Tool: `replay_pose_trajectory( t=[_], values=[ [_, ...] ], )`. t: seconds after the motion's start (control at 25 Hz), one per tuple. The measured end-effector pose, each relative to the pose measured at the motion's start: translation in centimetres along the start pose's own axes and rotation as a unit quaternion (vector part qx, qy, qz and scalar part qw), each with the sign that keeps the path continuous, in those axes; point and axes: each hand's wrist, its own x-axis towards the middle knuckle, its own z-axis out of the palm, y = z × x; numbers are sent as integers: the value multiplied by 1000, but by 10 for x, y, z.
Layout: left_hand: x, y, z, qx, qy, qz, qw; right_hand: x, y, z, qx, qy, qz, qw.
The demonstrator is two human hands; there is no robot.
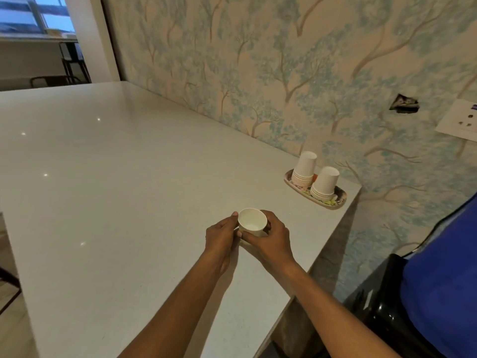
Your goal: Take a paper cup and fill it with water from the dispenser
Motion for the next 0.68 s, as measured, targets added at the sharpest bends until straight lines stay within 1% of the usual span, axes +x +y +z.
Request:
replay_pose_trajectory(
  t=[0.24, 0.4, 0.6, 0.68],
  values=[
    [7, -2, 0, 10, 6, 5, 1000, 6, 7, 1, -40, -11, -4, 999],
    [10, -2, -1, 29, 13, -15, 999, 8, 14, 1, -69, -31, 5, 997],
    [10, -1, -1, 31, 24, -25, 999, 12, 17, -4, -77, -55, 4, 995],
    [8, 0, 0, 43, 45, -25, 998, 9, 12, -10, -74, -76, 7, 994]
  ],
)
